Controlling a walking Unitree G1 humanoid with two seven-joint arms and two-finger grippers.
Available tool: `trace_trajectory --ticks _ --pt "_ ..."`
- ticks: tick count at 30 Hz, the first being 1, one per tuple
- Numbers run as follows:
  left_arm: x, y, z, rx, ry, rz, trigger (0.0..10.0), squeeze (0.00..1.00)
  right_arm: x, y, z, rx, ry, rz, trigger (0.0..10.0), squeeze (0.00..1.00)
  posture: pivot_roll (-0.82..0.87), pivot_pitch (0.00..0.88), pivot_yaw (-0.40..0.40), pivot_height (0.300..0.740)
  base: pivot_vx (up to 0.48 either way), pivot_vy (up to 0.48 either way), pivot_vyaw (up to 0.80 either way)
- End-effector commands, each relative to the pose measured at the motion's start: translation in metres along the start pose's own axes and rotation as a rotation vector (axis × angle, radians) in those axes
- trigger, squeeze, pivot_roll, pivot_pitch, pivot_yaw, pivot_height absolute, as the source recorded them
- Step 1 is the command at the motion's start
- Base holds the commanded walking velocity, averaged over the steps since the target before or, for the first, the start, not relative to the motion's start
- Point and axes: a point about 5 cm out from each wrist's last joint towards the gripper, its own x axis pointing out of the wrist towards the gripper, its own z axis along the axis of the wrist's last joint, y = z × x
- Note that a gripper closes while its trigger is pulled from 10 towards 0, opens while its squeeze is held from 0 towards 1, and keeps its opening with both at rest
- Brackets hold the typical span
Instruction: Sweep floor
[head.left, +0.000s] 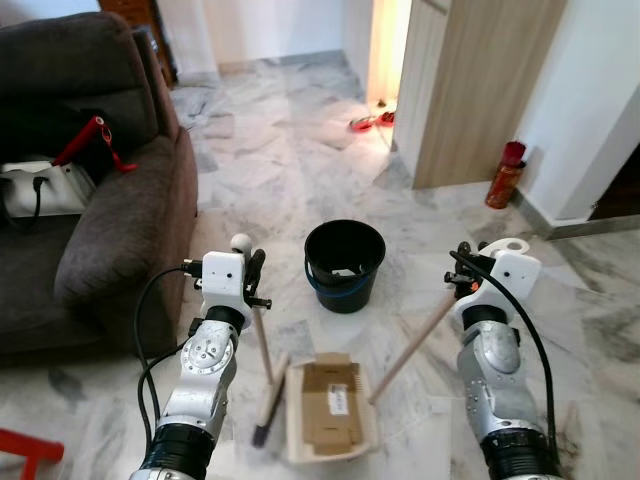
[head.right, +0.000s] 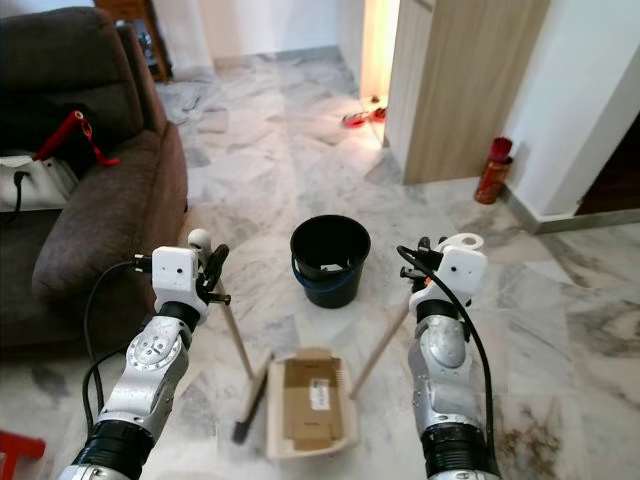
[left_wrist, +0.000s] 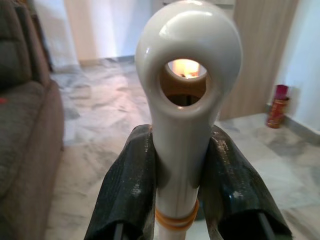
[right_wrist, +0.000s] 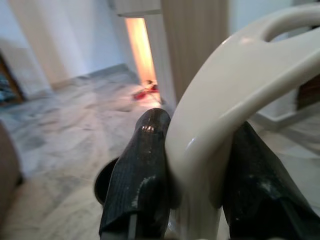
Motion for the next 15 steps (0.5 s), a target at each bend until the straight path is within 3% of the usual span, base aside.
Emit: trace_trajectory --ticks 1,9,15 --pt "0.0058 0.0033 0.015 0.016 -0.061 0.008 10.0 0.0 0.0039 0.007 0.0136 0.027 -0.057 0.016 10.0 0.0 -0.04 0.0 0.027 0.74 0.0 0.48 -0.8" --pt "0.0057 0.0039 0.0153 0.021 -0.064 0.015 10.0 0.0 0.0039 0.0071 0.0133 0.033 -0.054 0.016 10.0 0.0 -0.04 0.0 0.024 0.74 0.0 0.31 -0.77" --pt "0.0062 0.0041 0.0181 0.03 -0.081 0.017 10.0 0.0 0.0036 0.0129 0.0139 0.036 -0.063 0.027 10.0 0.0 -0.03 0.0 0.023 0.74 0.0 0.0 0.0"
